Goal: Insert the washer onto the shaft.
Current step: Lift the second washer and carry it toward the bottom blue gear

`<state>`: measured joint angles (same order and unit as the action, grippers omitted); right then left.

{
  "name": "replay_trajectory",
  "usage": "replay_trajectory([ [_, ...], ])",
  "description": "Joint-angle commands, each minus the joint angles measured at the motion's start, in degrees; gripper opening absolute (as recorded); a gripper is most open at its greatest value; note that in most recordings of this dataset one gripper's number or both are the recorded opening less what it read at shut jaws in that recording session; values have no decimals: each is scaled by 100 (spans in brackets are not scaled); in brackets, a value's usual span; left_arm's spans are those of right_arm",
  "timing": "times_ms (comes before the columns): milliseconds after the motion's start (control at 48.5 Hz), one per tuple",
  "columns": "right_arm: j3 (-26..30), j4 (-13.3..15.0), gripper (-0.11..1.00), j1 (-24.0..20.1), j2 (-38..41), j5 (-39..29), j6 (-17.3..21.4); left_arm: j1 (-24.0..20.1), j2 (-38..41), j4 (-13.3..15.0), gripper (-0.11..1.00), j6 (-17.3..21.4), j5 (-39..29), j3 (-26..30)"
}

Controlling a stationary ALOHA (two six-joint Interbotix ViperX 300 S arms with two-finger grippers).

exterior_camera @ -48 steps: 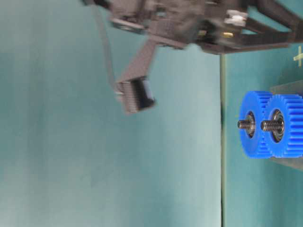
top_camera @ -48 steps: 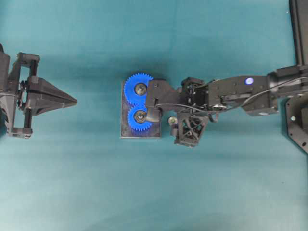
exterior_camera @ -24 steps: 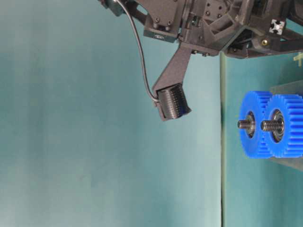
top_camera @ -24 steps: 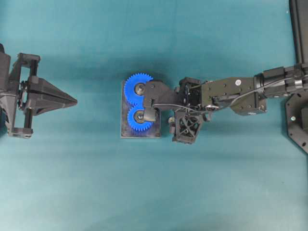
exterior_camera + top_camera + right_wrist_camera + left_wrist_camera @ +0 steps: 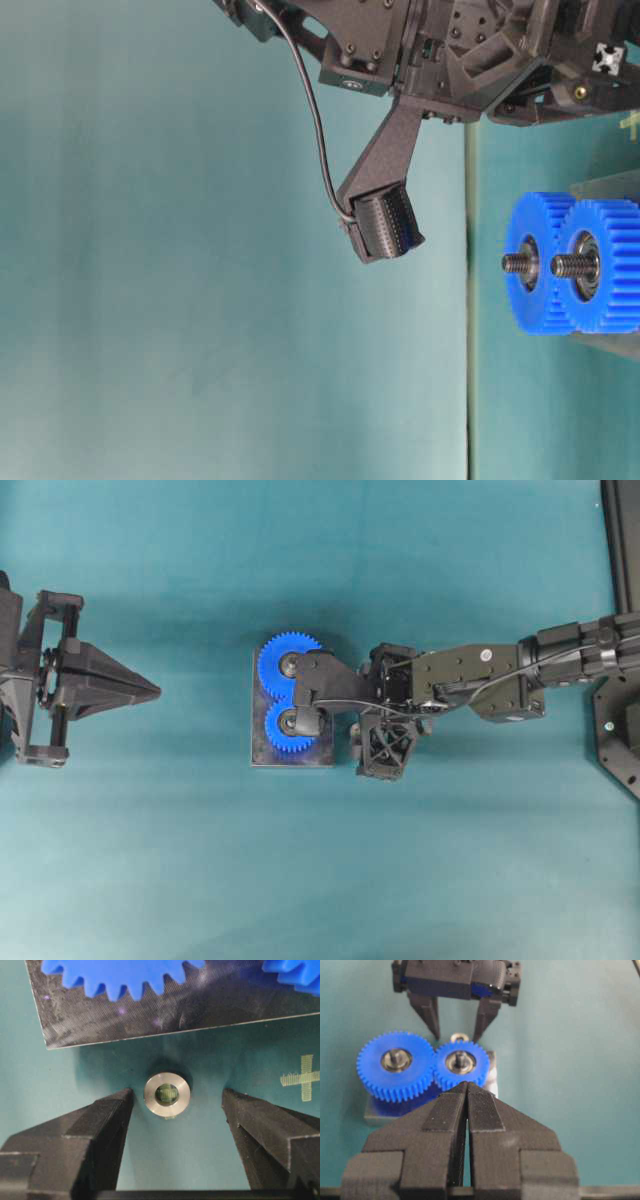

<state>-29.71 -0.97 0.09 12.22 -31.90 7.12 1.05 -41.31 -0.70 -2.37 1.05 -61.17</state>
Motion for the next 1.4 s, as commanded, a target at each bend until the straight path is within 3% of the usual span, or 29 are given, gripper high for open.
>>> replay_trajectory([
  [0, 97, -18, 77, -79, -18, 62, 70, -9, 9, -18, 0, -9, 53, 79],
  [227, 105, -44, 72, -141, -9, 53, 62, -9, 0, -18, 0, -9, 53, 88],
  [536, 105, -44, 31, -264, -9, 18, 70, 0, 0, -18, 0, -9, 53, 105],
  [990, 255, -26, 31, -202, -1020, -773, 343, -9, 9, -18, 0, -9, 53, 132],
  [1176, 809, 18, 31, -229, -1107, -1195, 308, 0, 9, -18, 0, -18, 53, 123],
  [1382, 1564, 246, 31, -211, -773, -1529, 123, 0, 9, -18, 0, -18, 53, 123],
])
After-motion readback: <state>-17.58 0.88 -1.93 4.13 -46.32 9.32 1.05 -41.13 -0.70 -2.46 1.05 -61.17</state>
